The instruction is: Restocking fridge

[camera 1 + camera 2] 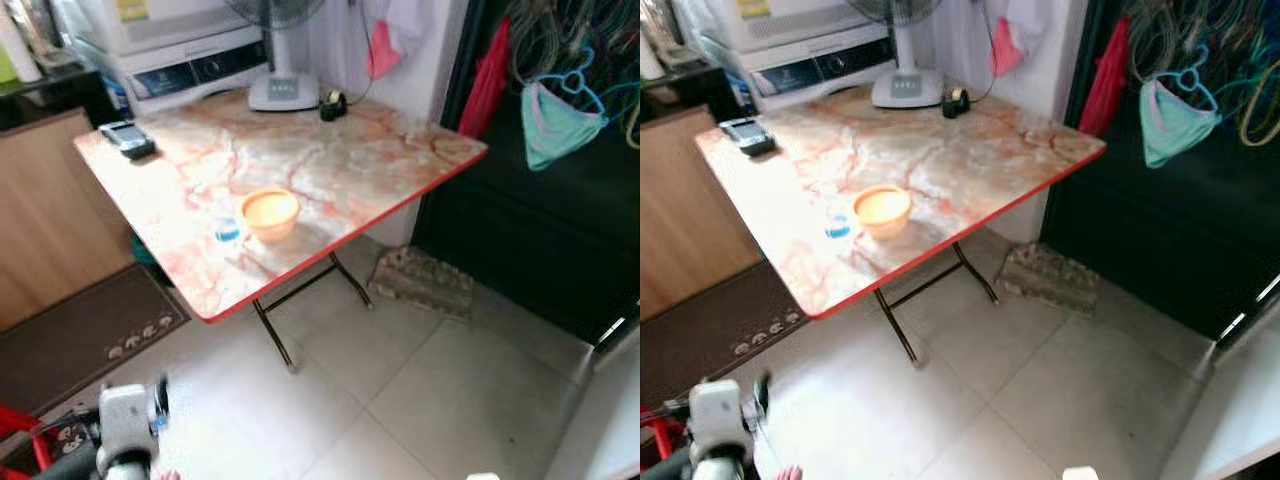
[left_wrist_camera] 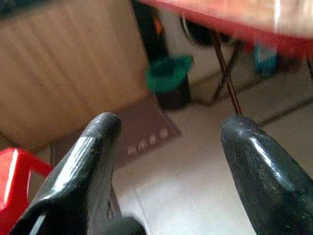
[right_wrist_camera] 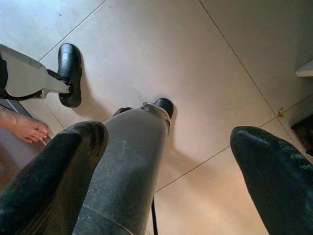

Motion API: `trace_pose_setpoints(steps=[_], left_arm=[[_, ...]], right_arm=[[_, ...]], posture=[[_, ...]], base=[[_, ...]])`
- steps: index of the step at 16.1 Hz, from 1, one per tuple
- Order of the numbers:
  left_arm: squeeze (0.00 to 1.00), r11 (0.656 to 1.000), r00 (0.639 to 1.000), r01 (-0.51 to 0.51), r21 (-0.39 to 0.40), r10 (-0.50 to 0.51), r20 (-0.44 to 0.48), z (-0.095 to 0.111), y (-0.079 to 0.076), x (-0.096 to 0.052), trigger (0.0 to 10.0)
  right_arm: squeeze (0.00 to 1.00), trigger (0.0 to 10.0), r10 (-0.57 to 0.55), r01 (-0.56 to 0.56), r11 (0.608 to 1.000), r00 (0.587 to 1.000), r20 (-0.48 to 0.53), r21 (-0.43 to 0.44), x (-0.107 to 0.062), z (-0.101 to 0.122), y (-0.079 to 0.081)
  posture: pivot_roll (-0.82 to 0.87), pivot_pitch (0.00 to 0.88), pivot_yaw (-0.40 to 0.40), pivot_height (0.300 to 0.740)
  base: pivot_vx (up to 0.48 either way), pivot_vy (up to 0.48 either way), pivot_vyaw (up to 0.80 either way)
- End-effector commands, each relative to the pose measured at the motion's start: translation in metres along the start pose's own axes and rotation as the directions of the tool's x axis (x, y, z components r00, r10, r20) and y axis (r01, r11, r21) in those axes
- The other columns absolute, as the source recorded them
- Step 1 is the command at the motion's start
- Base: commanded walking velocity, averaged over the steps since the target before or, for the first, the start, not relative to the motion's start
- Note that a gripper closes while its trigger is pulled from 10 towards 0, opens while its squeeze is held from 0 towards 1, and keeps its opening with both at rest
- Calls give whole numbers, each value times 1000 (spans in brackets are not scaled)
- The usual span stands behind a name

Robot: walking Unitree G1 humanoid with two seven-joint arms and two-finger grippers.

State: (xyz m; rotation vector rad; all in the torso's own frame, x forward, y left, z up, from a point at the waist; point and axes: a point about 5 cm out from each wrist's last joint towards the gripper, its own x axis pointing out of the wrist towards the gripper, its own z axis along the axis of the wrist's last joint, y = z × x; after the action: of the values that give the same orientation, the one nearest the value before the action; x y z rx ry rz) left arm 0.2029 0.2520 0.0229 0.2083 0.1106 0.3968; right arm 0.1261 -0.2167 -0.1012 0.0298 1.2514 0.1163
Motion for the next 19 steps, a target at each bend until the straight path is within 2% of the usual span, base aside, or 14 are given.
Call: trace_pose_setpoints(steps=[1, 2, 5, 7, 9, 11, 15, 16, 19], left_arm=[[0, 1000, 999, -19, -5, 19, 43, 10, 4, 3, 10000], [0, 999, 979, 2, -32, 4, 205, 56, 2, 18, 10000], [0, 997, 946, 48, -55, -27, 324, 98, -6, 29, 10000], [0, 976, 922, 186, -115, -133, 363, 127, -23, 34, 10000], [0, 973, 918, 185, -135, -122, 376, 132, -25, 33, 10000], [0, 964, 928, 152, -218, -63, 367, 136, -23, 32, 10000], [0, 964, 941, 144, -224, -63, 333, 144, -19, 27, 10000], [0, 961, 943, 167, -220, -90, 321, 145, -20, 26, 10000], [0, 963, 943, 153, -222, -75, 323, 151, -17, 29, 10000]], right_arm=[[0, 10000, 3, -3, 1000, 1000, 3, -6, 0, -1, 1], [0, 10000, -6, 6, 1000, 1000, 3, -8, 0, -2, 0], [0, 10000, -16, 16, 1000, 1000, 10, -7, -1, -2, -3], [0, 10000, -18, 18, 1000, 1000, 21, -13, -2, -2, -4], [0, 10000, -15, 15, 1000, 1000, 25, -25, -2, -3, -5], [0, 10000, -12, 13, 999, 1000, 15, -46, -3, -5, -7], [0, 10000, -13, 14, 998, 1000, 12, -60, -4, -8, -10], [0, 10000, -10, 11, 998, 1000, 12, -63, -4, -9, -10], [0, 10000, -6, 7, 998, 1000, 9, -61, -4, -11, -9]], posture=[[30, 0, 17, 740], [45, 0, 11, 740], [48, 0, 2, 740], [39, 0, -3, 740], [41, 0, -12, 740], [53, 0, -29, 740], [46, 11, -36, 740], [41, 21, -34, 740], [30, 35, -29, 740]], base=[[0, 0, 0], [0, 0, 0], [0, 0, 0], [0, 0, 0], [0, 0, 0], [0, 0, 0], [258, 0, 0], [296, 0, 0], [305, 0, 0]])
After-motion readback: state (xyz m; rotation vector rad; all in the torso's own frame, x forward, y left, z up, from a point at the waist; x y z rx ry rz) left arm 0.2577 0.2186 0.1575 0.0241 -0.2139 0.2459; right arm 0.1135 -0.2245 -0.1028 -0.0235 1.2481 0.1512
